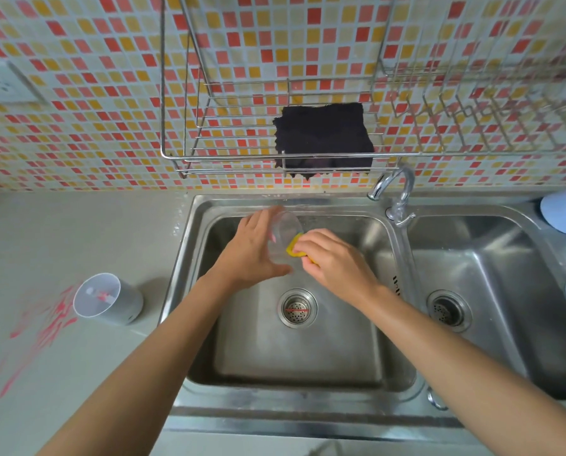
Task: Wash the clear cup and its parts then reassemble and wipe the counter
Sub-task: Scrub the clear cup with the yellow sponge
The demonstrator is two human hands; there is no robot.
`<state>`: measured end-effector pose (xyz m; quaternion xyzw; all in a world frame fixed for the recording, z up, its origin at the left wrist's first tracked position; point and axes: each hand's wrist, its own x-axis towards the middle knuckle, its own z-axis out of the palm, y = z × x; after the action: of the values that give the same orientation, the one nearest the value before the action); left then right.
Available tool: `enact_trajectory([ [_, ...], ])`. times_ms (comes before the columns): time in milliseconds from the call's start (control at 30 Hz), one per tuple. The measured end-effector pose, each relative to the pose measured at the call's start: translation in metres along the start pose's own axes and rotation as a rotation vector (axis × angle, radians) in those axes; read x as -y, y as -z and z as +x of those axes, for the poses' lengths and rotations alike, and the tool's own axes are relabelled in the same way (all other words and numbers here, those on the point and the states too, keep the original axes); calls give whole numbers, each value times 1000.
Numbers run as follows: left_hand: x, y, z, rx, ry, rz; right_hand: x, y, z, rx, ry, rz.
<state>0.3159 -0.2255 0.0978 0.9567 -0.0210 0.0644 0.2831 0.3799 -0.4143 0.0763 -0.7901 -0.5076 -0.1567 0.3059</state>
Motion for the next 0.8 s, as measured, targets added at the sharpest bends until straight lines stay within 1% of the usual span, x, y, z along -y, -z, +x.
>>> enact_trajectory([
  [67,1,-4,0,-70,11,37,3,-2,0,9,-9,45],
  [100,3,-6,1,-111,12,61,5,-2,1,25,-60,93],
  [133,4,-6,2,-141,14,85,7,-1,3,29,-167,190],
  [167,7,-6,2,-156,19,102,11,2,6,40,-340,348],
  [200,9,-4,3,-156,19,118,15,7,10,70,-549,568],
  [233,11,-2,3,-150,10,148,18,10,14,118,-711,813],
  [267,13,-1,3,-138,3,203,17,11,15,157,-822,1001],
  [300,13,1,3,-121,4,265,15,11,15,197,-873,1073],
  [333,12,3,3,-99,13,312,12,11,15,235,-866,1045],
  [367,11,4,3,-80,14,329,9,11,14,263,-801,924],
  [400,10,5,4,-63,5,324,5,11,14,271,-658,704],
  [467,9,4,4,-23,-46,277,-7,7,12,235,-218,213],
  [500,8,4,4,-16,-73,247,-12,5,11,214,-34,36],
  [533,6,5,4,-17,-84,216,-14,4,12,197,57,-71],
  [567,4,6,4,-23,-78,187,-16,3,12,174,83,-119],
  [633,2,8,4,-21,-54,158,-12,-1,10,153,32,-103],
  [667,3,9,4,-10,-48,156,-6,-3,7,160,-39,-20],
  [700,4,11,5,4,-47,163,2,-6,5,163,-135,105],
  [800,6,14,6,41,-49,174,16,-6,6,231,-556,531],
])
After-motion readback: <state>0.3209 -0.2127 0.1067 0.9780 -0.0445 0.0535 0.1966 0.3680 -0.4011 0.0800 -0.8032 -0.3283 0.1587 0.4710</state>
